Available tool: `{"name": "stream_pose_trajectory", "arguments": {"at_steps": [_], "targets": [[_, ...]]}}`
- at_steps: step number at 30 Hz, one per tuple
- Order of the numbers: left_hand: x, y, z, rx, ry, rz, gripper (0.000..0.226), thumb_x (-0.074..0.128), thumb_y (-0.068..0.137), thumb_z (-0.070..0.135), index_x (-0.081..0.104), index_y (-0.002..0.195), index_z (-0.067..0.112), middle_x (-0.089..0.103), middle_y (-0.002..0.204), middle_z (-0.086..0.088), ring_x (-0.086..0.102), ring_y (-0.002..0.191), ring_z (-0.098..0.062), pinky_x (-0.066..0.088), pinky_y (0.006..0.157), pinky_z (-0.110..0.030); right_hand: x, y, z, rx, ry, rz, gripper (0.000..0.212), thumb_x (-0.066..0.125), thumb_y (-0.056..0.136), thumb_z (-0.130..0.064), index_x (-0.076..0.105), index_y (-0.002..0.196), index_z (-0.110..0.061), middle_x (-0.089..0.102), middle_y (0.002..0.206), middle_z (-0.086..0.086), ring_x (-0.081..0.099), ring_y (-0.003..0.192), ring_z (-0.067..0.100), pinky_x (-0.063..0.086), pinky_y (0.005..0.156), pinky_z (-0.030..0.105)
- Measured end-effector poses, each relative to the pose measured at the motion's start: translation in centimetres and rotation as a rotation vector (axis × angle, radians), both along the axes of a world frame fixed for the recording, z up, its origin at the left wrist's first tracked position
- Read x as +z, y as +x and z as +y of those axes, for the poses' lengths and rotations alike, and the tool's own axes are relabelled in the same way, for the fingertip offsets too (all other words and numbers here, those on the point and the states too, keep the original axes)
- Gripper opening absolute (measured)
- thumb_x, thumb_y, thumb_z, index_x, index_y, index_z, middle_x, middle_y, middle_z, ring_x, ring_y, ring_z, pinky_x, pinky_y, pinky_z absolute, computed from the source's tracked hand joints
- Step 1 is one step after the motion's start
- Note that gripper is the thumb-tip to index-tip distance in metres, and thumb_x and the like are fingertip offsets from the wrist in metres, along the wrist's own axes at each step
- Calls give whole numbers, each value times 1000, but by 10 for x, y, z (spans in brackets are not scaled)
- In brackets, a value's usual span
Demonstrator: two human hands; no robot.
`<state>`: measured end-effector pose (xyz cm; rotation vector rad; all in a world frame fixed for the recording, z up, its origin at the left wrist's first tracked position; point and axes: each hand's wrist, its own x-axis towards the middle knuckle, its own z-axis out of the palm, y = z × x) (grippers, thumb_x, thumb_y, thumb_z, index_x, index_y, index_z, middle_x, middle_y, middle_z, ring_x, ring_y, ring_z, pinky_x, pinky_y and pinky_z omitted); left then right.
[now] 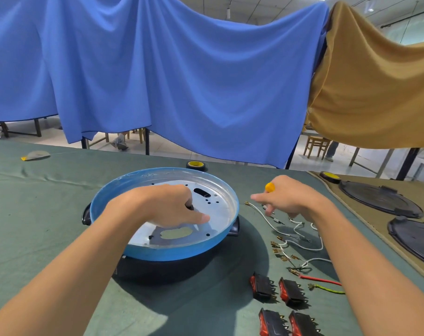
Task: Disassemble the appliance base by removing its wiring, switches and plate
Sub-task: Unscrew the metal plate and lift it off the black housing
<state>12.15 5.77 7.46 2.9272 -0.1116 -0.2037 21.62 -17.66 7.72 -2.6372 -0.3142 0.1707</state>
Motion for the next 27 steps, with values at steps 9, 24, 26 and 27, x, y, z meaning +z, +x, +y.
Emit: {"name": "stream_pose_trajectory", "arguments": {"at_steps": [9, 24, 26, 27], "targets": [[4, -4, -3, -5, 69, 41, 35, 52, 95, 46, 66, 97, 14, 70, 92, -2, 58, 70, -14, 44, 64, -19, 16, -32, 25, 298, 136, 492, 34, 50, 88, -13, 27, 63, -15, 72, 87, 26, 13, 41, 14, 18, 39, 21], [-3, 0, -2, -8, 79, -24, 29, 52, 94, 49, 55, 85, 21, 58, 69, 8, 53, 61, -12, 36, 56, -17, 12, -34, 34, 317, 106, 478, 29, 64, 87, -31, 51, 76, -8, 71, 91, 26, 22, 40, 10, 22, 39, 20], [0, -2, -3, -10, 75, 0, 29, 50, 96, 46, 55, 86, 20, 57, 69, 8, 53, 62, -12, 35, 56, -17, 7, -33, 39, 297, 57, 421, 27, 61, 85, -24, 45, 67, -13, 73, 87, 20, 22, 45, 13, 19, 44, 24], [1, -3, -3, -9, 70, 15, 30, 49, 96, 46, 55, 86, 19, 57, 69, 8, 53, 63, -12, 35, 57, -18, 5, -32, 40, 282, 58, 407, 24, 60, 84, -23, 45, 67, -14, 74, 85, 17, 22, 47, 14, 17, 46, 26]]}}
